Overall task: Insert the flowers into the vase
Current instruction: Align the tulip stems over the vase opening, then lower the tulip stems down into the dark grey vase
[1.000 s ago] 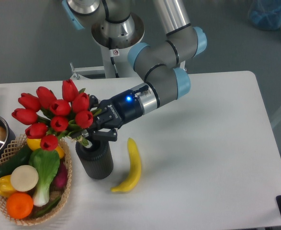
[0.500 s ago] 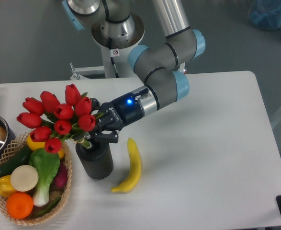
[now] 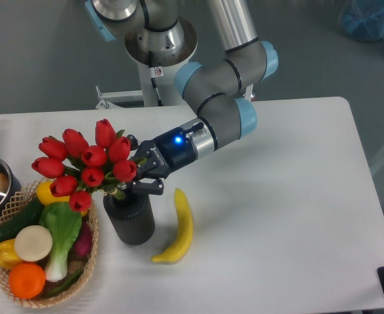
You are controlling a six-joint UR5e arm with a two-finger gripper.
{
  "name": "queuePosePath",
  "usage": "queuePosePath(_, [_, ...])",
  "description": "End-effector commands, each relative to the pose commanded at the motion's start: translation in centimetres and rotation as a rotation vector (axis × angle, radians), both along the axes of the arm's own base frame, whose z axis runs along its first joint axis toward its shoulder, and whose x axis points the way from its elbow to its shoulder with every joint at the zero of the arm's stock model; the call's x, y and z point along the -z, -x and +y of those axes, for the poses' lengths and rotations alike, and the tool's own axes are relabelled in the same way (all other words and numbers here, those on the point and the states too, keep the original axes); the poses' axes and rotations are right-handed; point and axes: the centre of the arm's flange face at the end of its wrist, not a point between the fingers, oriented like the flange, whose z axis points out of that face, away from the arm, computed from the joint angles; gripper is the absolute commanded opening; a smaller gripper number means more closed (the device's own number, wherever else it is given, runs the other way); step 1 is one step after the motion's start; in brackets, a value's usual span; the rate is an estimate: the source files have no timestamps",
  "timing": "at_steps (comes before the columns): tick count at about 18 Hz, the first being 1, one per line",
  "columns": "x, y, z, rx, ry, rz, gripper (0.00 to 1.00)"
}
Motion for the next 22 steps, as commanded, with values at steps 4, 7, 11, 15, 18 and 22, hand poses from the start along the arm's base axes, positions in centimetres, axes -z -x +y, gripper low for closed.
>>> queuePosePath(4, [1.0, 0.4, -0.3, -0.011, -0.005, 0.007, 0.19])
queuePosePath(7, [1.6, 0.4, -0.4, -0.013, -0.001, 0.001, 0.19])
queuePosePath(11, [2.5, 0.6, -0.4, -0.015, -0.001, 0.001, 0.19])
queuePosePath(15, [3.5, 0.9, -0.4, -0.02, -0.001, 0.003, 0.21])
queuePosePath(18, [3.6, 0.8, -0.5, -0.021, -0.001, 0.001, 0.24])
queuePosePath(22, [3.6, 1.1, -0.7, -0.028, -0.001, 0.001, 0.29])
